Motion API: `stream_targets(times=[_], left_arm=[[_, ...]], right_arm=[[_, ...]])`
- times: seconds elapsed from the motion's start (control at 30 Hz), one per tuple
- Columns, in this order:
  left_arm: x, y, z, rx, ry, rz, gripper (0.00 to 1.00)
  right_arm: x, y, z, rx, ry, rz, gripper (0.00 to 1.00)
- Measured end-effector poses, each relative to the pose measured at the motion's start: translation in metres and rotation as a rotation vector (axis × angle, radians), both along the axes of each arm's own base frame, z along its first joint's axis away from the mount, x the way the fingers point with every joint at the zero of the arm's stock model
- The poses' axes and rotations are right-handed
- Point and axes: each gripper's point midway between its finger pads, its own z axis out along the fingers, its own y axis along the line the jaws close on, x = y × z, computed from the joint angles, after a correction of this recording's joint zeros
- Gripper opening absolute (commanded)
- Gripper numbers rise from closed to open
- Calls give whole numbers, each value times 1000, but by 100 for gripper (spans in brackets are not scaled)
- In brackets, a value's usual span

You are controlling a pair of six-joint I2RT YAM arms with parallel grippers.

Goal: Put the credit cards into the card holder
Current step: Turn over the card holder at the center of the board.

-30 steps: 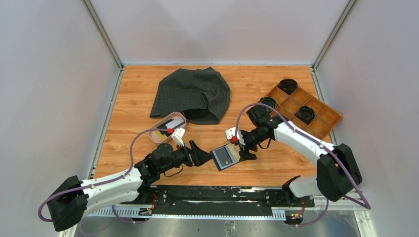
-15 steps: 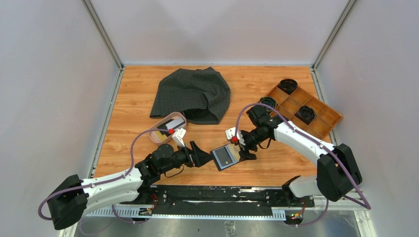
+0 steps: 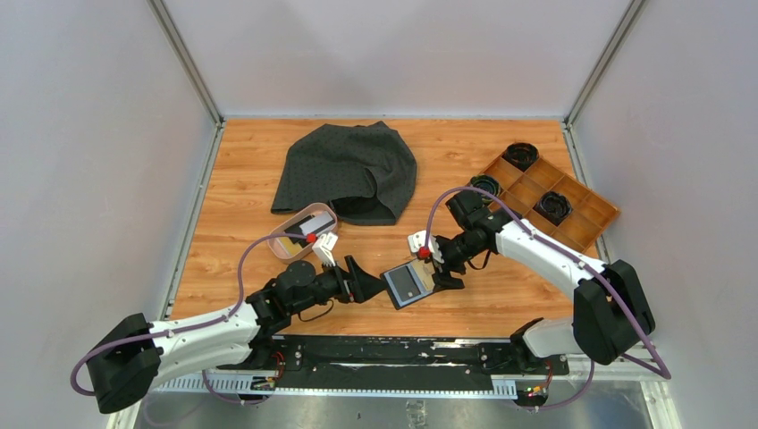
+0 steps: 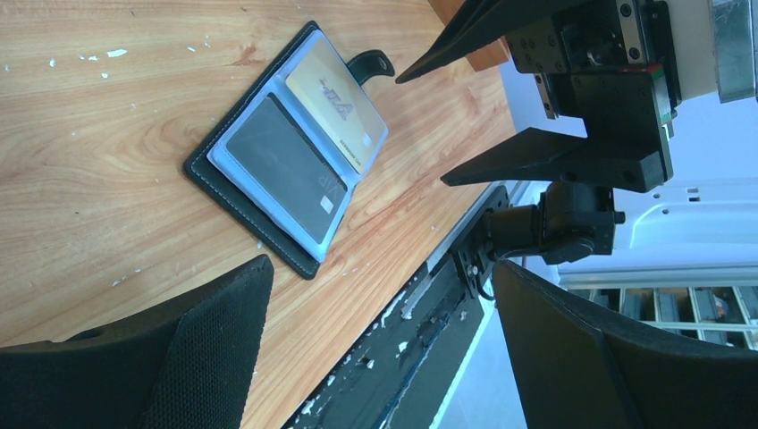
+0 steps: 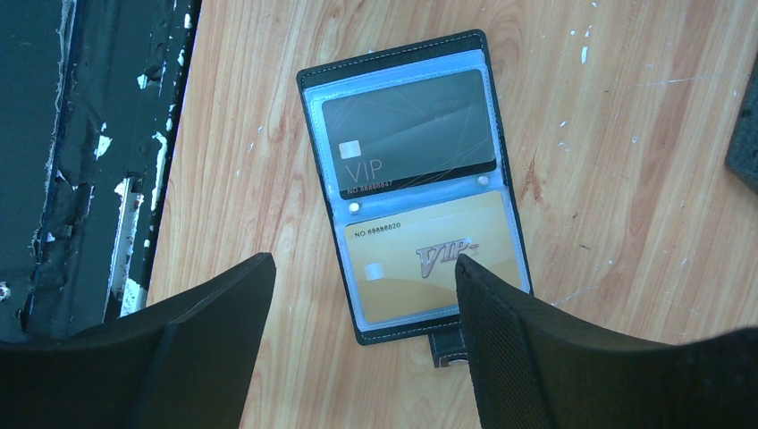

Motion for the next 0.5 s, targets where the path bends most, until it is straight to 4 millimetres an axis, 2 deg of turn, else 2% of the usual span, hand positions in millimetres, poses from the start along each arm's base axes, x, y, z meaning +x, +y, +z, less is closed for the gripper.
stream_targets(times=[0.5], left_arm=[[-2,-3,-1,-2,2,-10,96]], right_arm=[[0,0,0,0,0,0,77]])
